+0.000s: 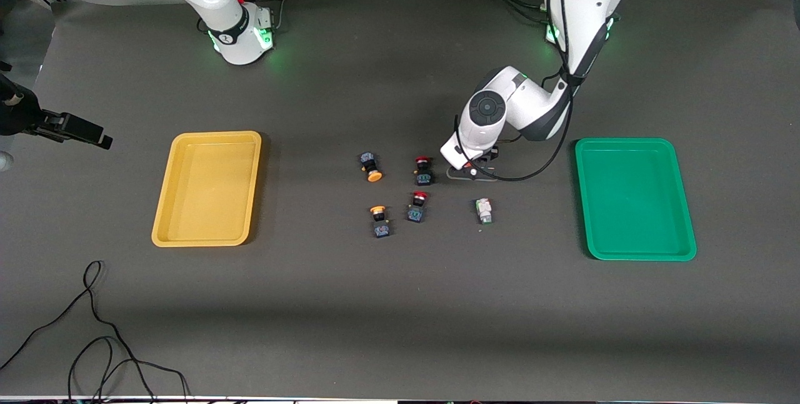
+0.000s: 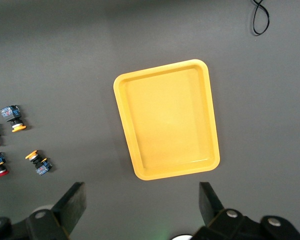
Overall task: Place green and yellow buttons in trays
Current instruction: 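Carry the white button to the green tray while the right gripper reaches buttons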
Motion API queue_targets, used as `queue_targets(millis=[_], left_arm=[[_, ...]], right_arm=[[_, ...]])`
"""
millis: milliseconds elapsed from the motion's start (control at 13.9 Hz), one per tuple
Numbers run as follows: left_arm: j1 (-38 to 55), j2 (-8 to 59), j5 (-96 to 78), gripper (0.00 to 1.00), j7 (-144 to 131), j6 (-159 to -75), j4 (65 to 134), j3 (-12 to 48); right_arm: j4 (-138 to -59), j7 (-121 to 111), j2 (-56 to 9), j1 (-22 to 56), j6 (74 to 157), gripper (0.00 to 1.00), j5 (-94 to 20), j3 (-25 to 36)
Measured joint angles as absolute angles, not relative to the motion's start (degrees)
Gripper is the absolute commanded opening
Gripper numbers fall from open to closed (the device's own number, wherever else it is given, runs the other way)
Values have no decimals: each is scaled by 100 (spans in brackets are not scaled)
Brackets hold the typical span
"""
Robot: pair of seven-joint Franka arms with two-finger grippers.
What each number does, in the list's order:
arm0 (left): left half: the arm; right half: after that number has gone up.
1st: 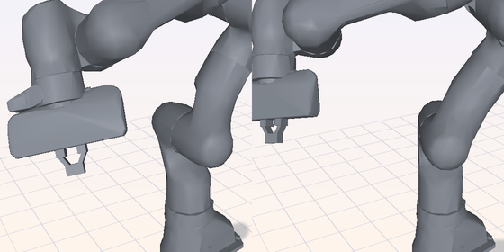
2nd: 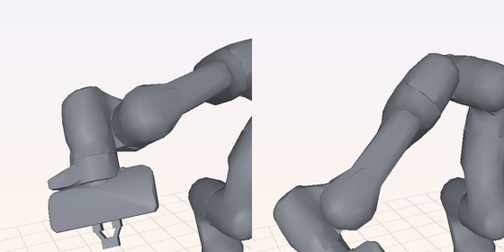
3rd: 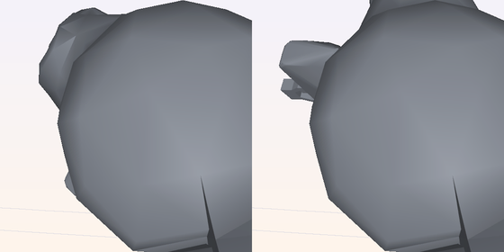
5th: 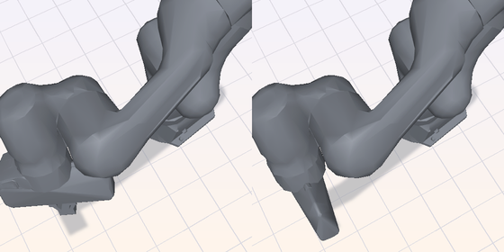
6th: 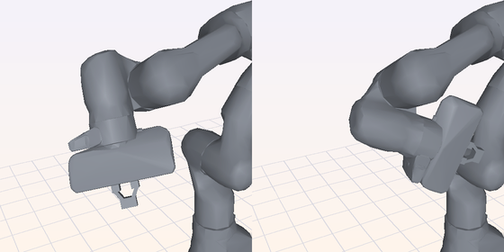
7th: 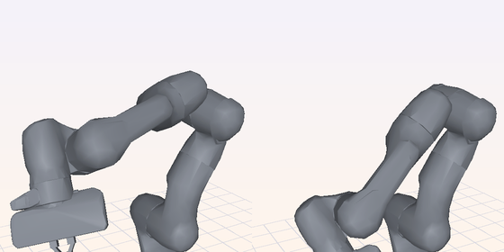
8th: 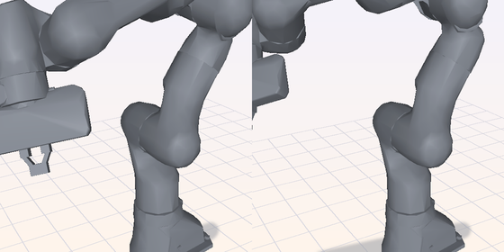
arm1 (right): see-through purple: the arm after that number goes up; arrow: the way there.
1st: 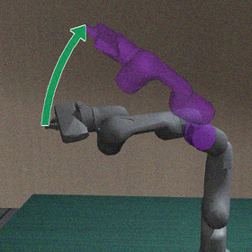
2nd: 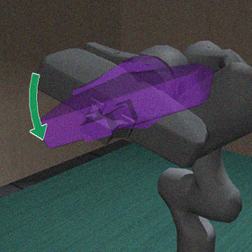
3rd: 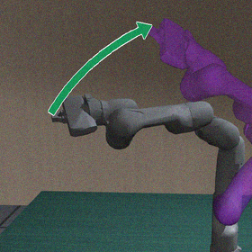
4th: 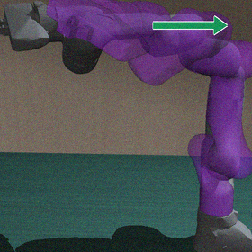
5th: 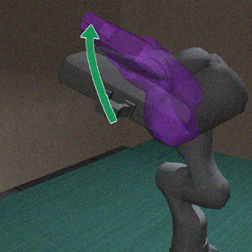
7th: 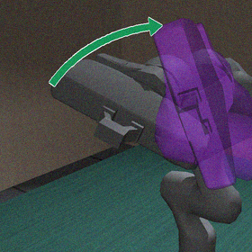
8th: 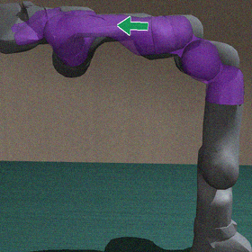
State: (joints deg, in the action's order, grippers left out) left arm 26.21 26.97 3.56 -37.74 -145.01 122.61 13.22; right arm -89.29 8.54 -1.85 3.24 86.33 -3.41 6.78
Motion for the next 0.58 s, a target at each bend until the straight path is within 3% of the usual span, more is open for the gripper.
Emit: queue_targets(millis=[217, 578], left_arm=[[2398, 2442, 355, 24, -3782, -13989, 11994, 1308], [2066, 1654, 85, 22, -3787, -11620, 10645, 1303]], right_arm=[[-8941, 854, -250, 370, 8662, 100, -398, 663], [-8979, 1464, -669, 1164, 9123, 100, -541, 626]])
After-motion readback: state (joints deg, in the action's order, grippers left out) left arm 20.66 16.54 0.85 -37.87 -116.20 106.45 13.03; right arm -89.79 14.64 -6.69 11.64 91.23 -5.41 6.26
